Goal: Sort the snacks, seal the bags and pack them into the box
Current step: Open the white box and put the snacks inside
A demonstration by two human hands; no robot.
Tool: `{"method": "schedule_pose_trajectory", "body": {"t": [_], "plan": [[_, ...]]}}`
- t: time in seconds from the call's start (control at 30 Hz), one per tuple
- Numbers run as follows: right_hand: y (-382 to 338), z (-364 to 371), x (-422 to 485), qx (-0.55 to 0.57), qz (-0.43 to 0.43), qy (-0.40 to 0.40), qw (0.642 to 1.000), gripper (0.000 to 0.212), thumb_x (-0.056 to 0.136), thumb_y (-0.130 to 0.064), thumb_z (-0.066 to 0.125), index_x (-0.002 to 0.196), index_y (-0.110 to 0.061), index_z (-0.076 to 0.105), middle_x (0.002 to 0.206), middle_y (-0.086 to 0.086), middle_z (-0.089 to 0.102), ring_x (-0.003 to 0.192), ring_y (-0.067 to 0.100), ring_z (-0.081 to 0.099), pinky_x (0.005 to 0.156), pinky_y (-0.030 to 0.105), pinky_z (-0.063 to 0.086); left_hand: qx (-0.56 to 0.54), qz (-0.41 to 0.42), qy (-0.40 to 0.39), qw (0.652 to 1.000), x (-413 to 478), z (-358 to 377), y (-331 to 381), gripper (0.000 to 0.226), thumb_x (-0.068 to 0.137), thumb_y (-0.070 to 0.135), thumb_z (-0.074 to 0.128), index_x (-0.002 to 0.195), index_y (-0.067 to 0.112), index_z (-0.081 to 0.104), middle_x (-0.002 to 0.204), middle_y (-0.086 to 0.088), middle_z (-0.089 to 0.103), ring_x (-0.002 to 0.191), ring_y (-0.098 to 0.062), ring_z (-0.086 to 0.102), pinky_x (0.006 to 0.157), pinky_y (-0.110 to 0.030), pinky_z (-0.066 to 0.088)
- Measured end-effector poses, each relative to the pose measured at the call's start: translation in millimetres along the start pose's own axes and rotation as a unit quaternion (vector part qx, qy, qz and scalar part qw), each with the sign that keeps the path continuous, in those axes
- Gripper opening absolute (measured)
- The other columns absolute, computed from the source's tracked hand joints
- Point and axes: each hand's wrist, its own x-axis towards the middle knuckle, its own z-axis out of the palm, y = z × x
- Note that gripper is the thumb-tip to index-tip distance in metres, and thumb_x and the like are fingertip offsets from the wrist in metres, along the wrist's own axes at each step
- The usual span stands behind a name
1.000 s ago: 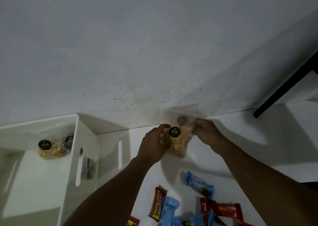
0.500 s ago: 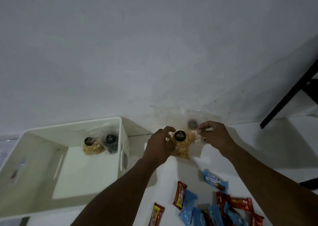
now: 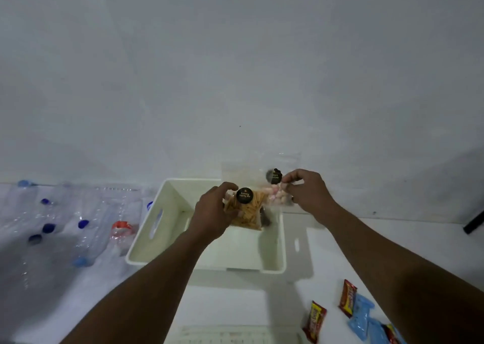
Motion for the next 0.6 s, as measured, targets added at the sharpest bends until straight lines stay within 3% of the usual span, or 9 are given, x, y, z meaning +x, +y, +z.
{"method": "schedule_pose_trajectory", "body": {"t": [0.1, 0.23, 0.33, 0.47, 0.6], "plan": [[-2.7, 51.0, -5.3, -0.055, -0.008, -0.017, 0.998, 0.011, 0.083, -0.007, 0.072, 0.081, -0.018, 0.072, 0.086, -0.005, 0.068, 0.079, 0.016, 0.063, 0.07, 0.029, 0.051, 0.015, -0.041, -0.003, 0.999, -11.7, -23.7, -42.6, 0.053, 0.07, 0.023, 0.086, 0.108, 0.044, 0.056, 0.1, 0.006, 0.062, 0.083, -0.019, 0.066, 0.067, -0.042, 0.06], [12.9, 94.5, -5.6, -0.125, 0.01, -0.044, 0.991, 0.009, 0.083, -0.003, 0.067, 0.088, -0.008, 0.072, 0.086, -0.006, 0.066, 0.085, 0.012, 0.058, 0.073, 0.021, 0.038, 0.037, -0.086, -0.026, 0.995, -14.7, -26.6, -90.8, 0.054, 0.069, 0.022, 0.085, 0.109, 0.043, 0.057, 0.098, 0.008, 0.062, 0.083, -0.019, 0.065, 0.071, -0.037, 0.059], [28.9, 111.1, 1.7, -0.158, 0.042, -0.046, 0.985, 0.009, 0.082, -0.003, 0.066, 0.084, -0.01, 0.071, 0.087, -0.003, 0.069, 0.084, 0.013, 0.059, 0.068, 0.018, 0.038, 0.049, -0.104, -0.05, 0.992, -6.6, -15.0, -114.0, 0.053, 0.072, 0.02, 0.083, 0.116, 0.035, 0.058, 0.099, 0.003, 0.061, 0.083, -0.019, 0.062, 0.072, -0.034, 0.055], [47.8, 121.9, 17.8, -0.196, 0.086, -0.05, 0.976, 0.016, 0.082, -0.001, 0.063, 0.079, -0.017, 0.065, 0.089, 0.001, 0.07, 0.085, 0.017, 0.06, 0.073, 0.021, 0.039, 0.051, -0.105, -0.074, 0.99, 14.2, 10.3, -131.8, 0.046, 0.077, 0.017, 0.077, 0.116, 0.032, 0.057, 0.097, 0.001, 0.061, 0.078, -0.018, 0.058, 0.073, -0.035, 0.054], [59.5, 122.3, 29.3, -0.256, 0.103, -0.063, 0.959, 0.02, 0.085, -0.003, 0.061, 0.103, -0.007, 0.067, 0.109, 0.01, 0.067, 0.098, 0.025, 0.06, 0.079, 0.025, 0.042, 0.041, -0.103, -0.103, 0.988, 29.5, 36.0, -136.8, 0.037, 0.087, 0.024, 0.069, 0.12, 0.033, 0.056, 0.106, -0.003, 0.066, 0.089, -0.022, 0.063, 0.08, -0.036, 0.054]]}}
